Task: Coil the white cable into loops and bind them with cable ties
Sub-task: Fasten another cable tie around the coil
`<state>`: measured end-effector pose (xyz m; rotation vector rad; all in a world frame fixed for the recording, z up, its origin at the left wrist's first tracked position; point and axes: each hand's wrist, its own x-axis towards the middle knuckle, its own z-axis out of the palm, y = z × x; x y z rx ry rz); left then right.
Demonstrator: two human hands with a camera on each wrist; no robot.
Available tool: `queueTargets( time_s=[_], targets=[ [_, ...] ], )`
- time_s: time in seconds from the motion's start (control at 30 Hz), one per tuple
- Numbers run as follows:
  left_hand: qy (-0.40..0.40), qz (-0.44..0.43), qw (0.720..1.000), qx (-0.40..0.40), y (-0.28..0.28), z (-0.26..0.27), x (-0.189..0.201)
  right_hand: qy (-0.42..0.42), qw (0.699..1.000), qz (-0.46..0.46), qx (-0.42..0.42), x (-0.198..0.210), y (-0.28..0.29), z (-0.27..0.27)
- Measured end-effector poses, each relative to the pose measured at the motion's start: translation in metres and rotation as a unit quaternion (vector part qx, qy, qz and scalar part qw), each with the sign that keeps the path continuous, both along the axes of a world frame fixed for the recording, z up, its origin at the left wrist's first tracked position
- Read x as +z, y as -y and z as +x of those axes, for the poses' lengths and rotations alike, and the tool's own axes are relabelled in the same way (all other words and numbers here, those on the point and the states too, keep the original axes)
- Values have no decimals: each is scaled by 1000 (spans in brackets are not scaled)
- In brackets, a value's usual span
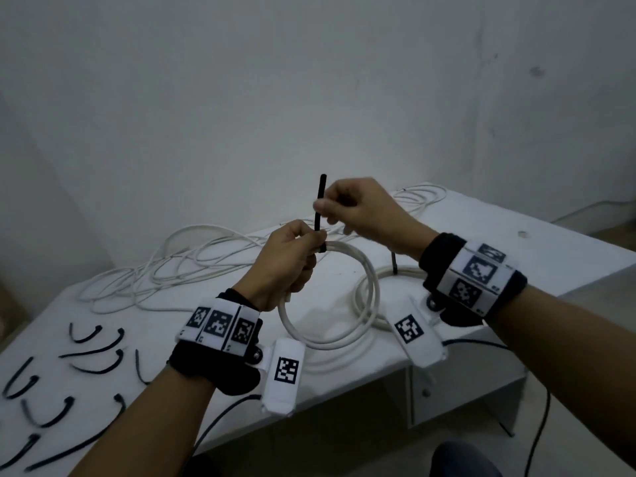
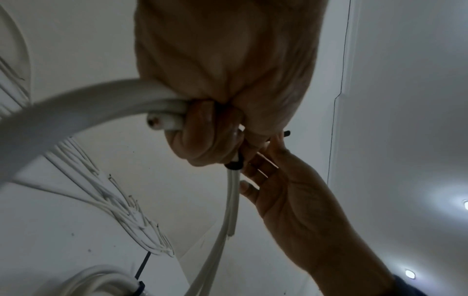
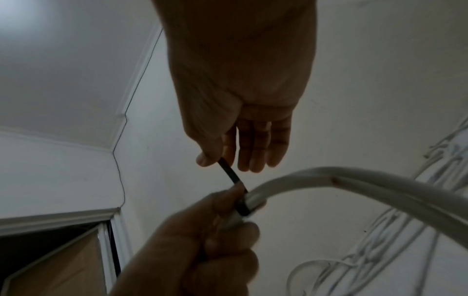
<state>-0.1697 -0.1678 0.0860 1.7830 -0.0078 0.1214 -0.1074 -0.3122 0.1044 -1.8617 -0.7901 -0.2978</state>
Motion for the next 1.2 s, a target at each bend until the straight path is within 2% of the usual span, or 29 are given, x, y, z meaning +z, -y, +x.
queueTargets(
  time_s=[0.1, 0.23, 0.37, 0.57, 0.63, 0.7, 0.8, 0.87, 0.97, 1.07, 1.2],
  targets=[
    [0, 4, 1000, -5, 1, 0, -2, 27, 999, -38, -20, -15, -5, -4],
    [-11, -17, 999, -40, 3, -3, -5, 27, 998, -21, -62, -13, -11, -3],
    [-15, -63, 997, -50, 1, -4, 0, 19, 998, 12, -59, 0, -16, 1],
    [-28, -57, 997, -35, 4, -1, -4, -24, 998, 40, -47, -11, -15, 3],
    [-44, -76, 995, -36, 1, -1, -9, -45, 999, 14, -14, -12, -6, 2],
    [-63, -103, 992, -36, -4, 0, -15, -105, 994, -30, 22, -15, 10, 0],
    [-70, -163, 984, -34, -15, 4, -18, -212, 966, -123, 84, -33, 34, -7],
    [-64, -184, 980, -28, -18, 9, -16, -226, 958, -151, 87, -49, 41, -15],
    [-48, -163, 985, -12, -11, 14, -19, -223, 972, -66, 38, -65, 42, -19],
    [-36, -141, 989, 5, -1, 13, -28, -256, 966, 22, 9, -71, 46, -18],
    [-81, -70, 994, 27, 9, 7, -40, -279, 959, 57, -4, -78, 59, -16]
  ],
)
